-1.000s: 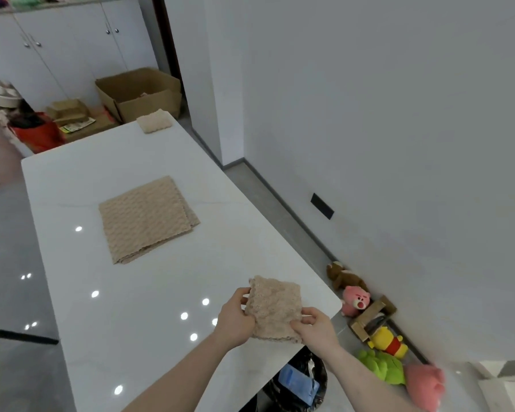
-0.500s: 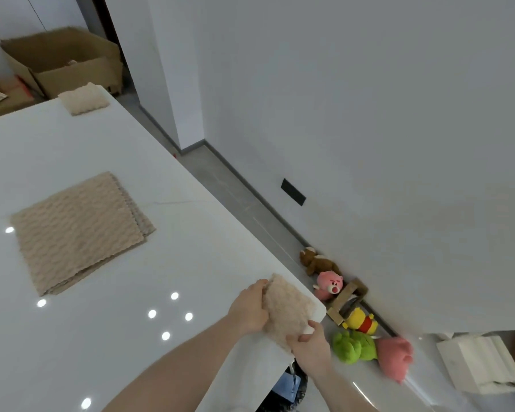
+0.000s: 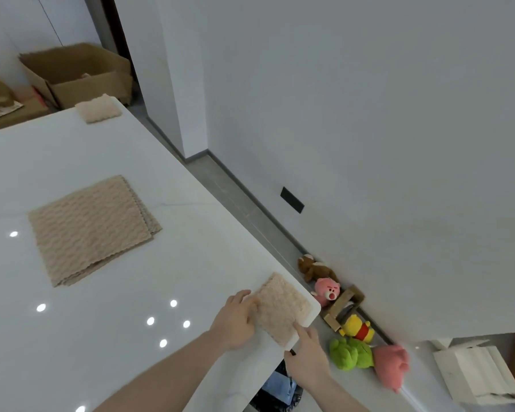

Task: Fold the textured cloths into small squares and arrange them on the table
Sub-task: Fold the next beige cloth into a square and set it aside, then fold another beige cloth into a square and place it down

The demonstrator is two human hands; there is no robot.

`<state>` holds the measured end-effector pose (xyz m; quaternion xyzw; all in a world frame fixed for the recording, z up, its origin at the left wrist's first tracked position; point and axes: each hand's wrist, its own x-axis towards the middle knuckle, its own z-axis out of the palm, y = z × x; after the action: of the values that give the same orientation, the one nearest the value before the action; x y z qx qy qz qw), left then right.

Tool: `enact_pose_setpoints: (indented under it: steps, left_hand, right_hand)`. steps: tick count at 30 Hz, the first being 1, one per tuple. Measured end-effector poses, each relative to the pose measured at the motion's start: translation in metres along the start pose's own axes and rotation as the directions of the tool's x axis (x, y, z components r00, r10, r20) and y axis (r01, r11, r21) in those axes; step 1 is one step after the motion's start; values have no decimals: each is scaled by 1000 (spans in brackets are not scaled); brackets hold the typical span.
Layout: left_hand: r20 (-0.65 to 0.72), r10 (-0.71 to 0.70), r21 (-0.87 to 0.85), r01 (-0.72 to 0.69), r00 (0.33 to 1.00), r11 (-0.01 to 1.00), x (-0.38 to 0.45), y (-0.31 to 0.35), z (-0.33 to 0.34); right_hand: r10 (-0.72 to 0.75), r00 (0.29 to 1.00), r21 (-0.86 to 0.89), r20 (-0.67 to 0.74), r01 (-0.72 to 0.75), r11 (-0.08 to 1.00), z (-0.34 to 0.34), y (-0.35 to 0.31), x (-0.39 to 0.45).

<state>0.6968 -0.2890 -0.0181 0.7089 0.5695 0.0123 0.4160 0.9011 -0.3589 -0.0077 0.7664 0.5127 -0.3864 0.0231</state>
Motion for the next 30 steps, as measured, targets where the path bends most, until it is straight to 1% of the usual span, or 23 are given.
enact_pose_setpoints:
  steps: [4,7,9,12,14,17,20,24,26,30]
  left_hand:
    - [-34,-20,-4,20,999,1000,-49,-1,-5]
    - [-94,-61,-74,54,994,996,-101,6,-12]
    - [-152,-93,-124,74,984,989,-140,12,-15]
    - [-241,-138,-198,90,961,976,-199,15,-16]
    - [-300,-157,-217,93,941,972,-238,12,-15]
    - [-380,-180,-233,94,907,968,-295,-3,-14]
    - [-432,-205,-273,90,878,958,-340,-20,-15]
    - [-450,-212,-283,87,868,955,-372,-46,-25]
    - [-446,-186,-274,64,876,960,-384,-56,-33]
    - [-424,-109,-222,13,899,975,-413,-89,-56]
  right_hand:
    - [-95,995,13,19,95,995,-2,-3,-29]
    - [-191,982,47,11,190,981,0,-5,-54]
    - [-233,972,110,14,230,967,3,-8,-71]
    - [-293,955,251,35,275,928,11,-17,-99]
    - [-325,945,314,32,299,901,19,-27,-119]
    - [-386,921,375,56,339,863,35,-44,-156]
    - [-435,898,396,63,378,837,47,-62,-191]
    - [-468,883,396,29,420,817,63,-84,-228]
    - [-465,885,393,-6,430,813,72,-93,-242]
    - [-411,907,393,-98,414,821,96,-115,-267]
